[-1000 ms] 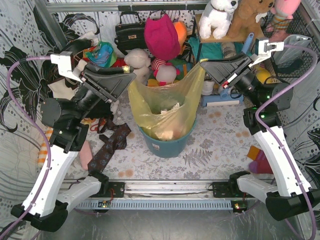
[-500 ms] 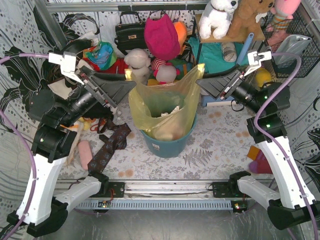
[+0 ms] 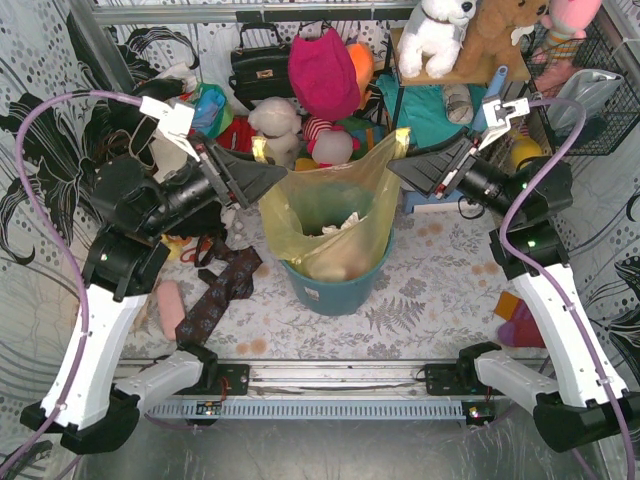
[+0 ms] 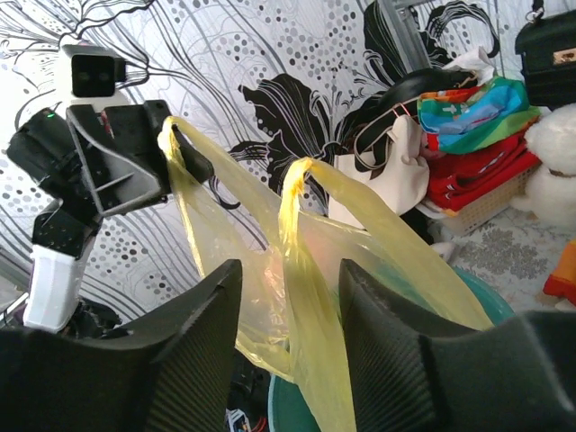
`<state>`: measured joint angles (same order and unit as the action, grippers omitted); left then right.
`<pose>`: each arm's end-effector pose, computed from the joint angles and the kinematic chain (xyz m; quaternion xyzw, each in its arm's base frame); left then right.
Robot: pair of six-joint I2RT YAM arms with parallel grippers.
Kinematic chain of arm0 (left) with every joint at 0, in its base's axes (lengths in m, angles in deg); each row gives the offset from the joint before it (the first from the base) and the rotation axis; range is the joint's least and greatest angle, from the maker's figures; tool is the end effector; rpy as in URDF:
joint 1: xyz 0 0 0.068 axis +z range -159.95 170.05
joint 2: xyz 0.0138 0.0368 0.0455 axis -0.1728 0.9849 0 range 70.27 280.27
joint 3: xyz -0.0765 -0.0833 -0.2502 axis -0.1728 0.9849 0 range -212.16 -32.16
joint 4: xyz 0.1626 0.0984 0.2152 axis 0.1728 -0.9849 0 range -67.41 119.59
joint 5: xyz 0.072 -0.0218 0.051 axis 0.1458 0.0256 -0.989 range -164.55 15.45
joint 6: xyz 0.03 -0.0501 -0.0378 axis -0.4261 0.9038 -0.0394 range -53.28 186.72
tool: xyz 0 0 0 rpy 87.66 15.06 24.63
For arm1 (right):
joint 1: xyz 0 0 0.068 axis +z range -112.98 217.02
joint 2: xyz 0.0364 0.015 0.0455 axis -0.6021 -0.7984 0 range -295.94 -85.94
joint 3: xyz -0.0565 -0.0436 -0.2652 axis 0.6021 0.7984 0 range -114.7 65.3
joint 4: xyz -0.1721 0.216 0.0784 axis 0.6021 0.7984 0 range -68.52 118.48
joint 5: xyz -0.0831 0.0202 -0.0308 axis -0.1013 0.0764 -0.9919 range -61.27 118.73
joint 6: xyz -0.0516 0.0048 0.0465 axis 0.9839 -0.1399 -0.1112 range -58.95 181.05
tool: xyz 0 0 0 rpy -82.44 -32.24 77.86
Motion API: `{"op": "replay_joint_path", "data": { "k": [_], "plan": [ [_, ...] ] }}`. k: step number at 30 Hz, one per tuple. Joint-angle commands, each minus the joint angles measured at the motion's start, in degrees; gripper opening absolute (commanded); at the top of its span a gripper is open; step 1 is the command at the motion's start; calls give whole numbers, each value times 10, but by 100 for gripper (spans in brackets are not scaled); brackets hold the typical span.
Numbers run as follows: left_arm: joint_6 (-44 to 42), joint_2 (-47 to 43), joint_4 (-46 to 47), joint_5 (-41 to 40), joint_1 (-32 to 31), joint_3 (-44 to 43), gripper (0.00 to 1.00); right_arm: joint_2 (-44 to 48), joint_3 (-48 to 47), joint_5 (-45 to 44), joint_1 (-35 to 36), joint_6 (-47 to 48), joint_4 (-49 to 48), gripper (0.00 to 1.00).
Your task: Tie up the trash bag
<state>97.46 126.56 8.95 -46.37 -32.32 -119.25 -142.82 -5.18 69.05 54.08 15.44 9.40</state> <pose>0.1724 -0.0999 0.5474 0.1407 0.6344 -0.4723 0.5955 0.2100 0.1027 0.5092 -0.1595 0.5563 0.5700 0.5834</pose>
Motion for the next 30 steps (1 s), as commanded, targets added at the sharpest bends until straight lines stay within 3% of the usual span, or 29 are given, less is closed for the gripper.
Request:
{"op": "replay_joint_path", "data": {
  "k": [1, 5, 8, 30],
  "plan": [
    [10, 7, 60, 49, 4, 9, 53, -12, -25, 31, -1, -20, -76, 45],
    [9, 11, 64, 48, 4, 11, 42, -22, -34, 23, -1, -14, -81, 34],
    [5, 9, 62, 36, 4, 11, 37, -31, -41, 17, -1, -10, -86, 32],
    [-18, -16, 78, -54, 4, -1, 34, -22, -53, -13, -1, 19, -63, 31]
  ]
}}
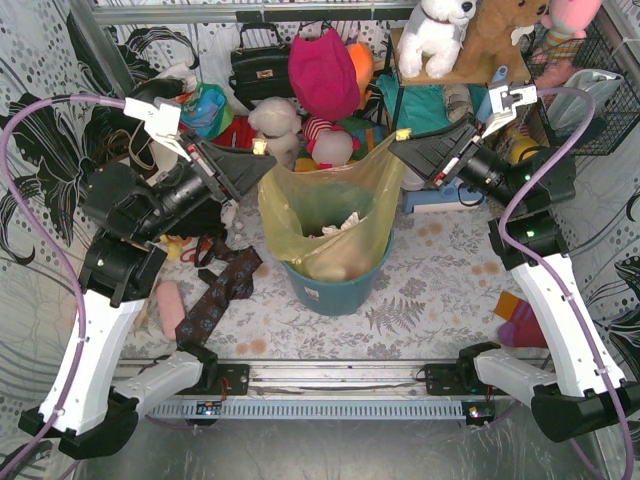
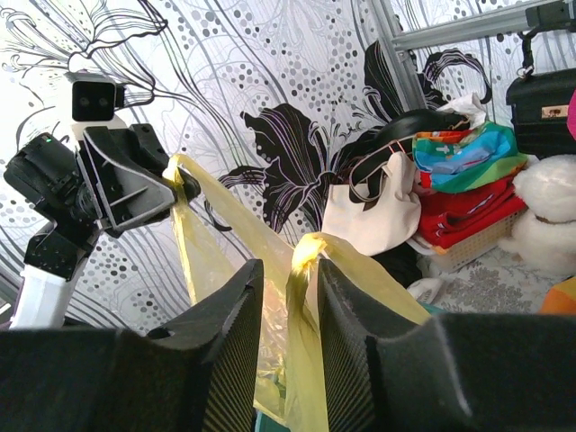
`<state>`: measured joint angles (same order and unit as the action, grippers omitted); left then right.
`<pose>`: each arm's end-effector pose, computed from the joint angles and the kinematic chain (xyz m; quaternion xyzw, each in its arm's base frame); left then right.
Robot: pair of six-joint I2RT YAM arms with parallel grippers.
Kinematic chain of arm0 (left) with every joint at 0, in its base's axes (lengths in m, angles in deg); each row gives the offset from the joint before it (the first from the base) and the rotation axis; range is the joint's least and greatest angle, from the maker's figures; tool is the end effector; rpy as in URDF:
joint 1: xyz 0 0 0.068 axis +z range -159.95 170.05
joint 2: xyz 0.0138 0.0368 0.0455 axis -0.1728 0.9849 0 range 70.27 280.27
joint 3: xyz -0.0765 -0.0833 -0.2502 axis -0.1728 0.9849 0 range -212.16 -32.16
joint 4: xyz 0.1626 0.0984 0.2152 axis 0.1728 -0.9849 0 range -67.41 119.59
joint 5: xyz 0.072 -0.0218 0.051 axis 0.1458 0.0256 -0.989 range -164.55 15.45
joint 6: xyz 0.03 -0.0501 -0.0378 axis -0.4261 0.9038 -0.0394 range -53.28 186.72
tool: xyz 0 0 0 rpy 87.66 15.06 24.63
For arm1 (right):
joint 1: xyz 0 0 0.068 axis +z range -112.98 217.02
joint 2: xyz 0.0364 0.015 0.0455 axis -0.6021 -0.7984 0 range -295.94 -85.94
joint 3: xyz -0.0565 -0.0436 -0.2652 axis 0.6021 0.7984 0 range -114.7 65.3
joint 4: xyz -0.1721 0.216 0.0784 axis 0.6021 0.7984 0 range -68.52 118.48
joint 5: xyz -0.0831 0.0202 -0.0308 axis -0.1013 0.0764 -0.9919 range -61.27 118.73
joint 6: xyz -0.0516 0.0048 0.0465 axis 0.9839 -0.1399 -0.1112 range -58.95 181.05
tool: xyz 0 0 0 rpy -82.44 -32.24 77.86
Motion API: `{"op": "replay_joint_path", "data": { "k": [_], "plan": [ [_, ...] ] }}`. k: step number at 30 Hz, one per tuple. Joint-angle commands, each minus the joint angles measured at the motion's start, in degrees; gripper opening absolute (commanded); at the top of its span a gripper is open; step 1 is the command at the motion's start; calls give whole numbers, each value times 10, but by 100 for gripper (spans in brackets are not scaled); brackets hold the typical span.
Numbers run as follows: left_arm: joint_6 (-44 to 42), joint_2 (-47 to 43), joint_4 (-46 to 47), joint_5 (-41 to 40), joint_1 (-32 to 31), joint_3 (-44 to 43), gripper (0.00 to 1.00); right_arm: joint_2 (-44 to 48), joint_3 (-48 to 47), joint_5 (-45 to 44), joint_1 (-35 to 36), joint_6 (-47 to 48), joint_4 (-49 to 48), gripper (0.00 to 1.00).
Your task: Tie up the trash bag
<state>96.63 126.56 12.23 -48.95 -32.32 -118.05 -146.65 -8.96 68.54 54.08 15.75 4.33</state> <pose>0.1771 -0.0994 0.5477 0.1318 0.6222 -0.4593 0.6202 0.2203 0.1055 0.5274 -0.1734 0.5233 0.5672 0.6119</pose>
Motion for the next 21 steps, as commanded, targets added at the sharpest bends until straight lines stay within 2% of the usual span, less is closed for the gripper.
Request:
{"op": "replay_joint_path", "data": {
  "k": [1, 5, 12, 13, 15, 17, 21],
  "plan": [
    [-10, -17, 45, -29, 4, -15, 34, 17, -15, -9, -1, 15, -11, 31],
    [-6, -15, 52, -19, 4, -12, 33, 21, -16, -8, -1, 15, -10, 29],
    [7, -14, 70, -8, 4, 3, 24, 26, -12, -13, -1, 20, -4, 25],
    [8, -12, 71, -8, 4, 3, 22, 28, -12, -16, -1, 22, -2, 28],
    [8, -12, 73, -6, 4, 4, 8, 29, -13, -27, -1, 33, 8, 30],
    [9, -12, 76, -6, 4, 4, 0, 30, -16, -48, -1, 43, 27, 29],
    [11, -16, 80, -6, 4, 6, 0, 42, -7, -78, -1, 53, 35, 28]
  ]
}}
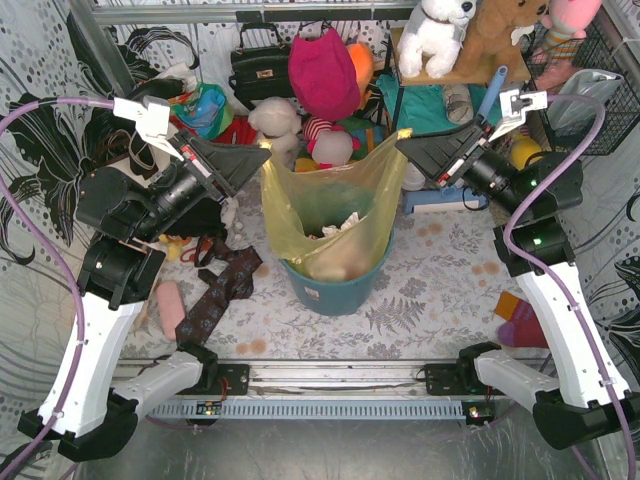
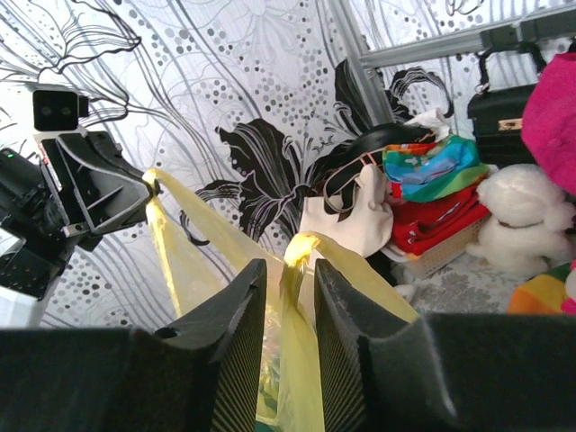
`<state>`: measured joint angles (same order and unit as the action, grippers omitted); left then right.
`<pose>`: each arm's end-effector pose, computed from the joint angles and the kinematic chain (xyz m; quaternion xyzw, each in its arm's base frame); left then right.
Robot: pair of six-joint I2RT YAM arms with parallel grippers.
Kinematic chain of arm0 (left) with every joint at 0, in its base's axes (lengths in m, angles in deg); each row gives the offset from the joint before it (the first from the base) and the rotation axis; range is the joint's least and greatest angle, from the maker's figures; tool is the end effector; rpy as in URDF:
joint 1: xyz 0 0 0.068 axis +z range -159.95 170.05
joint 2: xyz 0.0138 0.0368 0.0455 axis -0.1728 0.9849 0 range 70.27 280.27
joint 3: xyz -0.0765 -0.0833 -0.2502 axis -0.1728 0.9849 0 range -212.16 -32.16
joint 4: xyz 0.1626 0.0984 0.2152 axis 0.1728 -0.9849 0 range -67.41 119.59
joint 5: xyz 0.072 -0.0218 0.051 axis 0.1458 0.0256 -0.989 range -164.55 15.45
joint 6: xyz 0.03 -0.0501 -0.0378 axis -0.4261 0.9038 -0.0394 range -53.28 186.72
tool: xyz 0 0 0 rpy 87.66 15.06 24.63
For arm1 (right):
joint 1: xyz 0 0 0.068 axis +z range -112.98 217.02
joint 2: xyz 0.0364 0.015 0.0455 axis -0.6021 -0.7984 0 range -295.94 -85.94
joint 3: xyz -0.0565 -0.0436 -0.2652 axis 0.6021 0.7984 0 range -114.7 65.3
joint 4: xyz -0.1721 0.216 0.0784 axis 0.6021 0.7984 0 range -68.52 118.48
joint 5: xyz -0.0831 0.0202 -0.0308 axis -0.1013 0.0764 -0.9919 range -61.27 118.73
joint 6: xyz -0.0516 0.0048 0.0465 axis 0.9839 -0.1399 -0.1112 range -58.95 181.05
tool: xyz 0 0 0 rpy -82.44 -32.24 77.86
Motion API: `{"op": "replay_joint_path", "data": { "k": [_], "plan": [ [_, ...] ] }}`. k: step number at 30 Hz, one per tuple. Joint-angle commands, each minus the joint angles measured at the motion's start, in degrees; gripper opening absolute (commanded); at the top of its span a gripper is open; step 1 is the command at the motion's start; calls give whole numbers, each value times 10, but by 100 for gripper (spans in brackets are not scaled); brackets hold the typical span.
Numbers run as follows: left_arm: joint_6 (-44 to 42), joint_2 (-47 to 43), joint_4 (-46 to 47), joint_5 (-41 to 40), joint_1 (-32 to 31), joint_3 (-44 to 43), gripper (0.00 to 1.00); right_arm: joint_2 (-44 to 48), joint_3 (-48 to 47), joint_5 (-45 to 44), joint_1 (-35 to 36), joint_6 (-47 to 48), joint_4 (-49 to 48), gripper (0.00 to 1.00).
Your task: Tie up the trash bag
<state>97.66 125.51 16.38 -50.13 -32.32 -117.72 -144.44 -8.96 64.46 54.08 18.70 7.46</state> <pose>0.1696 -0.0951 0.5580 0.1262 0.5917 -0.4650 0.6463 0.2111 0.0993 0.5314 -0.1543 0.5241 0.5417 0.6389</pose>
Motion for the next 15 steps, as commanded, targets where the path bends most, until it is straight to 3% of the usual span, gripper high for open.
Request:
{"op": "replay_joint_path", "data": {
  "k": [1, 15],
  "plan": [
    [1, -6, 39, 6, 4, 4, 0, 21, -6, -41, -1, 24, 5, 27],
    [5, -12, 42, 8, 4, 8, 0, 5, -3, -23, -1, -5, -29, 20]
  ]
}}
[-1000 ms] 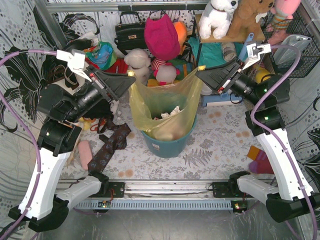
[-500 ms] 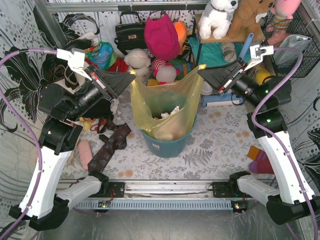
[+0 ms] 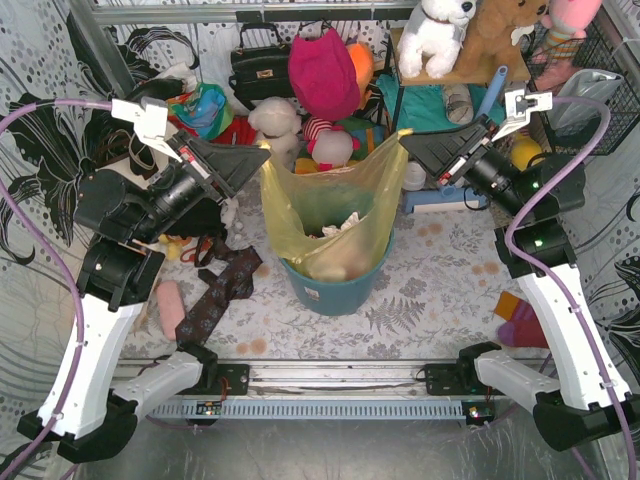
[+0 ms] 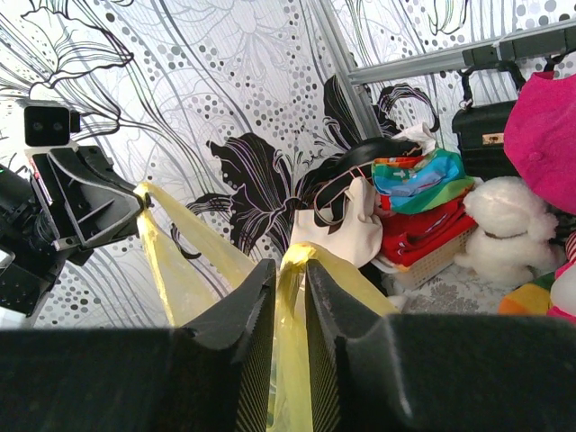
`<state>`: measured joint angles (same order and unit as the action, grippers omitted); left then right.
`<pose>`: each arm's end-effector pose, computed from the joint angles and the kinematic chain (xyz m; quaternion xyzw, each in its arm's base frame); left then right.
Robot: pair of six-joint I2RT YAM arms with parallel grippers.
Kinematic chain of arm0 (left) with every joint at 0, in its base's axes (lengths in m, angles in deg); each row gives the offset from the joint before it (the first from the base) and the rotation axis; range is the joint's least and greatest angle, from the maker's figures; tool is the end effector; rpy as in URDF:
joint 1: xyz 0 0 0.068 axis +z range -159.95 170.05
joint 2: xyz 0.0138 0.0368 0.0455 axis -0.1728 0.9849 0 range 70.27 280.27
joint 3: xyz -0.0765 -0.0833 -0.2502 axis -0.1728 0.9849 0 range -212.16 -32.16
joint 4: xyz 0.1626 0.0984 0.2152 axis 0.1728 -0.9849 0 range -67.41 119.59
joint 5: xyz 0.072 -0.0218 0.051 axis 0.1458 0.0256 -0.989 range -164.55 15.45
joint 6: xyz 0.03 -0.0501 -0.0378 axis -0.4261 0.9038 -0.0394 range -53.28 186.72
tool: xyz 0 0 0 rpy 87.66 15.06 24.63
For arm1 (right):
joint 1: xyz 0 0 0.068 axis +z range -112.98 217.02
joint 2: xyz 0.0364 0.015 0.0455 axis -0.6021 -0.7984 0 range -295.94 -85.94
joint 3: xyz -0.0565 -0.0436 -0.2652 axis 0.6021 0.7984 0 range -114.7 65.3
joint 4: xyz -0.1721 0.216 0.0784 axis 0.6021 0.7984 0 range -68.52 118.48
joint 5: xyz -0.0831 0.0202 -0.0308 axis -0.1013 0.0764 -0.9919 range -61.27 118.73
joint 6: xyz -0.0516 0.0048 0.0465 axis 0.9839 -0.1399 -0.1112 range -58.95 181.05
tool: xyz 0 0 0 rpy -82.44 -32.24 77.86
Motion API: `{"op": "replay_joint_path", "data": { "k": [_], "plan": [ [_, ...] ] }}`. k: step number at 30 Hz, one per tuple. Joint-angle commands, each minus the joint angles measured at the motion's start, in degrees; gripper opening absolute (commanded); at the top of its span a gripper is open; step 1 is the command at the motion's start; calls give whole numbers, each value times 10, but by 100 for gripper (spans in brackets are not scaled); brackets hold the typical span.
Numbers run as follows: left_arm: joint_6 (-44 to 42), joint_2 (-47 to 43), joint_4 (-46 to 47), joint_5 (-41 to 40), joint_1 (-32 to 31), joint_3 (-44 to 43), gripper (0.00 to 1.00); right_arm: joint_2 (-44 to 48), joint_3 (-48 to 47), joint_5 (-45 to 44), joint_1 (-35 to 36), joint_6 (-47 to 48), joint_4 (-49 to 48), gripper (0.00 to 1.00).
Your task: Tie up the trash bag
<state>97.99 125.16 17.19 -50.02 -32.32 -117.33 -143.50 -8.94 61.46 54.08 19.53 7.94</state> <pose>0.1679 -0.0946 0.5585 0.1265 0.5868 -0.4680 0.6485 0.2072 0.0956 0.5346 -0.1374 0.5191 0.5294 0.6568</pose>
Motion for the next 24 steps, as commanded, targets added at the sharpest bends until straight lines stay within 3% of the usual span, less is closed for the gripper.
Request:
{"op": "replay_joint_path", "data": {
  "k": [1, 19, 22, 24],
  "plan": [
    [2, -8, 34, 8, 4, 4, 0, -5, -4, 9, -1, -14, -36, 21],
    [6, -10, 29, 14, 4, 6, 1, 16, 15, 26, -1, -21, -29, 20],
    [7, -12, 22, 13, 5, 13, 27, 20, 16, 24, -1, -20, -24, 20],
    [6, -14, 17, 10, 4, 18, 35, 21, 16, 24, -1, -19, -21, 20]
  ]
}}
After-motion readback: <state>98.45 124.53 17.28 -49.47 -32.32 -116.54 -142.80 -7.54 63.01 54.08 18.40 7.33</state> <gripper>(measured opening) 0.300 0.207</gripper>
